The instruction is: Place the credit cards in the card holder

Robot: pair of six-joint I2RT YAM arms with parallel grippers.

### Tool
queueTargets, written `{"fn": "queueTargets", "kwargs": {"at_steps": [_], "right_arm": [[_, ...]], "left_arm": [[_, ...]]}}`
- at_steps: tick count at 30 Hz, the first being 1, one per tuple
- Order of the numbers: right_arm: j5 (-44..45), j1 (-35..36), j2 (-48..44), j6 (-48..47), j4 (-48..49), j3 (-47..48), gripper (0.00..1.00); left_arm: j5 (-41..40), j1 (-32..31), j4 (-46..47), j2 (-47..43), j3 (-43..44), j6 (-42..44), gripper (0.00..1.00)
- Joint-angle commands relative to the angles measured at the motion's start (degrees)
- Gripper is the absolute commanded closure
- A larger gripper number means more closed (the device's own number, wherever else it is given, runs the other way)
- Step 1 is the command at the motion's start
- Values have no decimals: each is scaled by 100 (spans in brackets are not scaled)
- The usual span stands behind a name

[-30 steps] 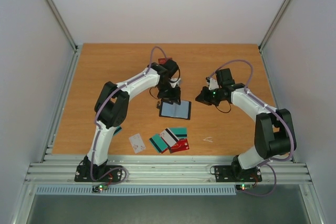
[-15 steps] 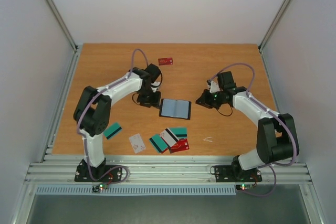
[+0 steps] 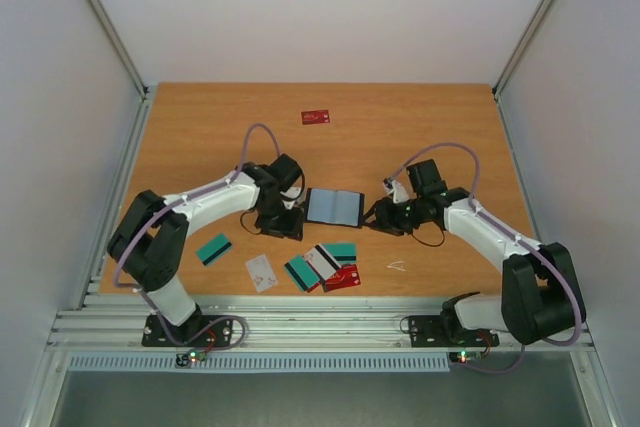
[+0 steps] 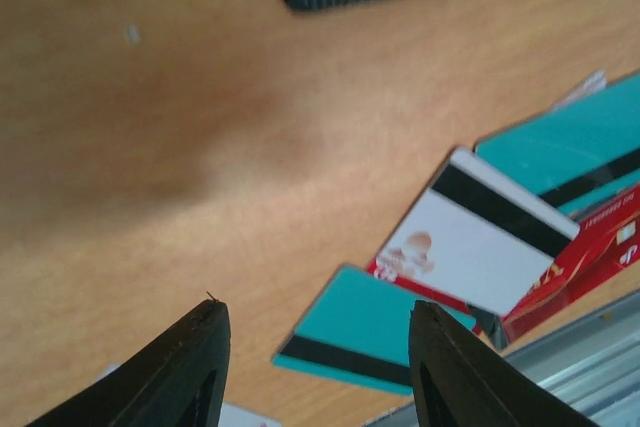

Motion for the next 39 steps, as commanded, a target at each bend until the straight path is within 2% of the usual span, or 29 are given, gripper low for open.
{"fn": "queueTargets", "kwargs": {"at_steps": [1, 9, 13, 21, 27, 33, 39], "right_arm": [[-259, 549, -236, 428, -145, -71, 60], [124, 2214, 19, 1232, 527, 42, 60], [470, 2711, 307, 1309, 399, 295, 62], [1409, 3481, 344, 2081, 532, 68, 64], [2121, 4237, 329, 3223, 1321, -229, 63], [2539, 4756, 759, 3997, 1610, -14, 53], [2867, 5340, 1336, 4555, 1960, 306, 50]], "left_arm": [[-295, -174, -7, -579, -367, -809, 48], [-1076, -205, -1136, -1752, -871, -2009, 31], [-1194, -196, -1136, -2060, -1338, -2305, 30], [-1291, 30, -405, -1456, -1558, -2012, 32], [-1013, 325, 166, -1055, -1682, -1678, 35], [-778, 503, 457, -945, -1870, -1548, 37], [-571, 608, 548, -671, -1887, -1279, 38]]}}
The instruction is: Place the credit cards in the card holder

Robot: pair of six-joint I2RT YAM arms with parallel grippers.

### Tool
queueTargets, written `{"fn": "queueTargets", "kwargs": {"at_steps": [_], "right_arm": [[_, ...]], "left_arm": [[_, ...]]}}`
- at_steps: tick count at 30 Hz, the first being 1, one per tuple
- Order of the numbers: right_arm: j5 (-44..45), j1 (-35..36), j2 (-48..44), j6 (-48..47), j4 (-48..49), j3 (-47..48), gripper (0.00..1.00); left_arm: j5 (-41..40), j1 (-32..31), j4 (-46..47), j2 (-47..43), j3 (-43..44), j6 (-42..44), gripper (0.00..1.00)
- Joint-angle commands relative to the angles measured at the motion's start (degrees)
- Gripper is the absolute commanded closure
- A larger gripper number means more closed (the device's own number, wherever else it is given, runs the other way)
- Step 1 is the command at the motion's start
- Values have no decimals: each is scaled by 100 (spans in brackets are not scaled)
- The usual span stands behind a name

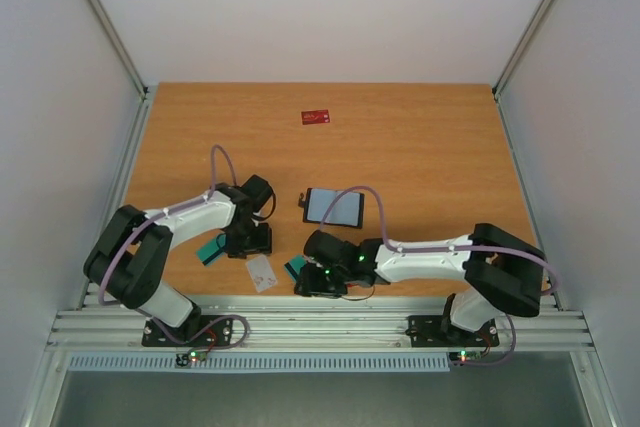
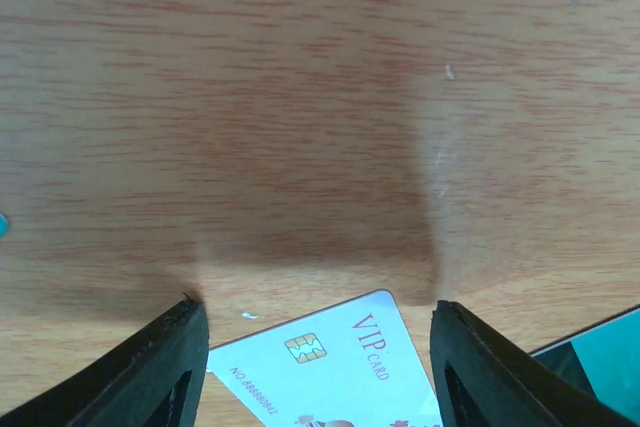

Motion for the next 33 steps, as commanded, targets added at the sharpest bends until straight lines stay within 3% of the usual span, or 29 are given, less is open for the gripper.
{"fn": "queueTargets", "kwargs": {"at_steps": [1, 12, 22, 33], "right_arm": [[467, 327, 325, 781, 536, 265, 51], [813, 675, 1180, 1604, 1816, 300, 53], [1270, 1048, 1356, 2139, 1457, 579, 51], [1971, 1278, 1568, 2640, 2131, 347, 49]], "left_arm": [[303, 61, 366, 233, -115, 284, 39], [709, 53, 337, 41, -378, 311, 41], [811, 46, 179, -132, -603, -59, 42], [997, -65, 229, -202, -752, -188, 44]]}}
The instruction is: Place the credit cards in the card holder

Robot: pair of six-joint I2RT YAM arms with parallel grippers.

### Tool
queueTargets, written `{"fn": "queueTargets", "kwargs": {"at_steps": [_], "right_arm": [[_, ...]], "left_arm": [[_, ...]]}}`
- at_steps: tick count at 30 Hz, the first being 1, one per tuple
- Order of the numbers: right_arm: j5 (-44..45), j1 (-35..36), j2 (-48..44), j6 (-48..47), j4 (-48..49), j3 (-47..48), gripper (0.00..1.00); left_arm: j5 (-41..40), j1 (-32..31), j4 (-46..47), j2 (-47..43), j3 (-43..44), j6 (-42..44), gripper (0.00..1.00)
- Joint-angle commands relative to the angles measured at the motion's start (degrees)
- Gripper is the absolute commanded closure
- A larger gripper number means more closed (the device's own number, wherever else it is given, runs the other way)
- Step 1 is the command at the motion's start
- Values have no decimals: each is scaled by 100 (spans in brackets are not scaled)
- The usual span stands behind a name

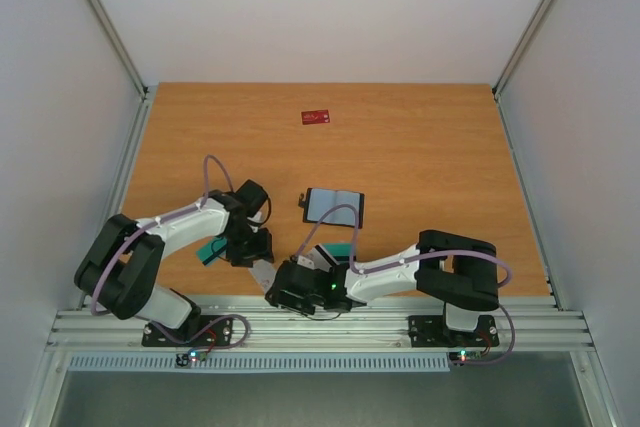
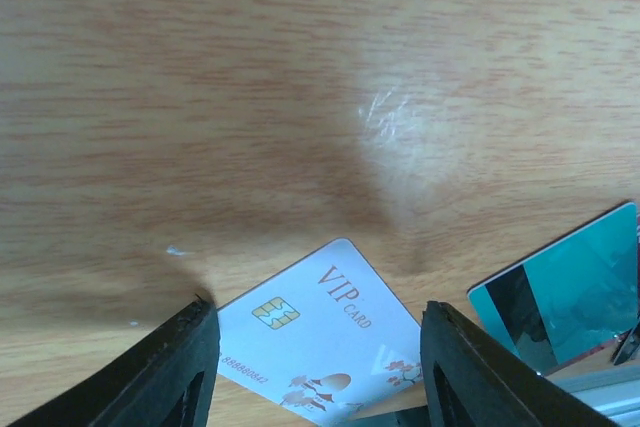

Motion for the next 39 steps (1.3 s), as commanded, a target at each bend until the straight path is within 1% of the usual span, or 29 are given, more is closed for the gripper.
{"fn": "queueTargets", "kwargs": {"at_steps": [1, 10, 18, 26, 30, 34, 39], "right_arm": [[571, 58, 166, 318, 473, -154, 49], [981, 58, 175, 623, 933, -467, 52], [1226, 39, 207, 857, 1355, -734, 56], [1207, -85, 227, 892, 1547, -858, 68], [1107, -151, 269, 875, 1634, -862, 73], [1061, -217, 223, 816, 1678, -873, 74], [1007, -305, 55, 666, 1484, -849, 75]], "left_arm": [[152, -142, 17, 167, -326, -87, 44], [138, -463, -36, 88, -329, -244, 47], [172, -569, -36, -65, -409, -343, 50], [113, -578, 45, 28, -455, -294, 52], [141, -586, 108, 63, -506, -280, 54], [155, -600, 117, 64, -522, -252, 57], [176, -642, 141, 52, -532, -270, 62]]}}
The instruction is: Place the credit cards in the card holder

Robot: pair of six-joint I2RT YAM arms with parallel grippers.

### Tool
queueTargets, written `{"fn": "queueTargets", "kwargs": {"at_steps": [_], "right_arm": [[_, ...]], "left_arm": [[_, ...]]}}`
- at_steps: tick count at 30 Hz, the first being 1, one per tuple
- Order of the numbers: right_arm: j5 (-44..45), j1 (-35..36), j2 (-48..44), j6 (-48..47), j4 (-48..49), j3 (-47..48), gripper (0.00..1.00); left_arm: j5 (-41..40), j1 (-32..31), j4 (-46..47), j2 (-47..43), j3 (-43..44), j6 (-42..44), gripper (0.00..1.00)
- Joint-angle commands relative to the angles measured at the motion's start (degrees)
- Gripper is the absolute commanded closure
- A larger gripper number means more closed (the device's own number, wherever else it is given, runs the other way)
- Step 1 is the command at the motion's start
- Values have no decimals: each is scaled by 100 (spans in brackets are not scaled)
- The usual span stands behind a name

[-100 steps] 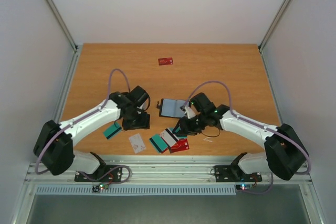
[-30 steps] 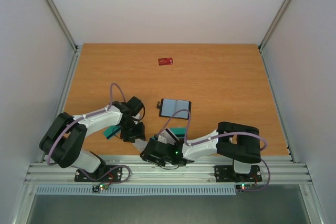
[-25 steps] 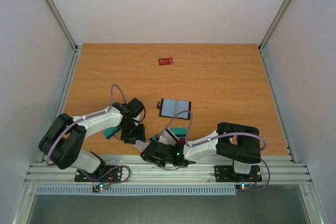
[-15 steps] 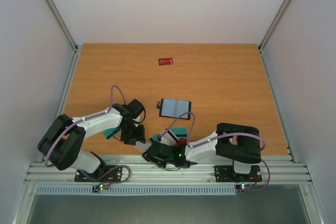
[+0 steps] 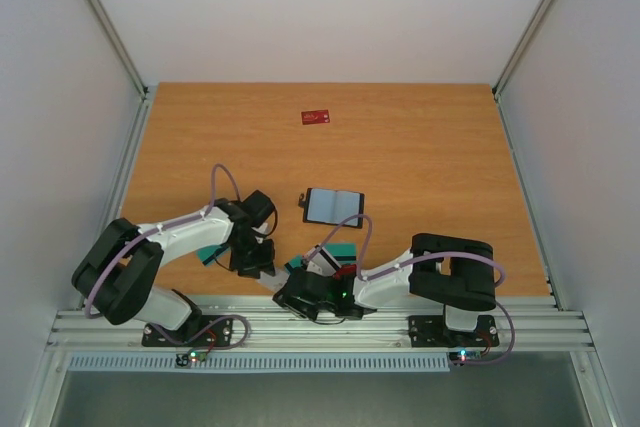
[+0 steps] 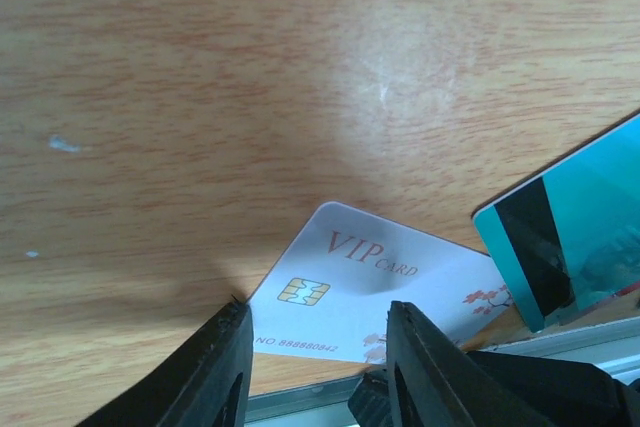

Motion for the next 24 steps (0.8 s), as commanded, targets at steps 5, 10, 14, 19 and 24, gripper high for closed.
{"fn": "queueTargets", "kwargs": {"at_steps": [5, 10, 14, 19, 24], "right_arm": [[577, -371, -161, -267, -144, -54, 78], [510, -424, -225, -271, -125, -150, 83], [434, -462, -315, -361, -160, -138, 88], [329, -506, -430, -488, -257, -85, 89], [204, -552, -564, -638, -347, -26, 89]], "left_arm": [[-52, -153, 182, 212, -281, 0, 66], [-47, -183, 216, 264, -298, 41, 70], [-48, -208, 217, 261, -292, 49, 72], [-69, -226, 187, 240, -259, 46, 72], [-67, -222, 180, 232, -230, 35, 73]]}}
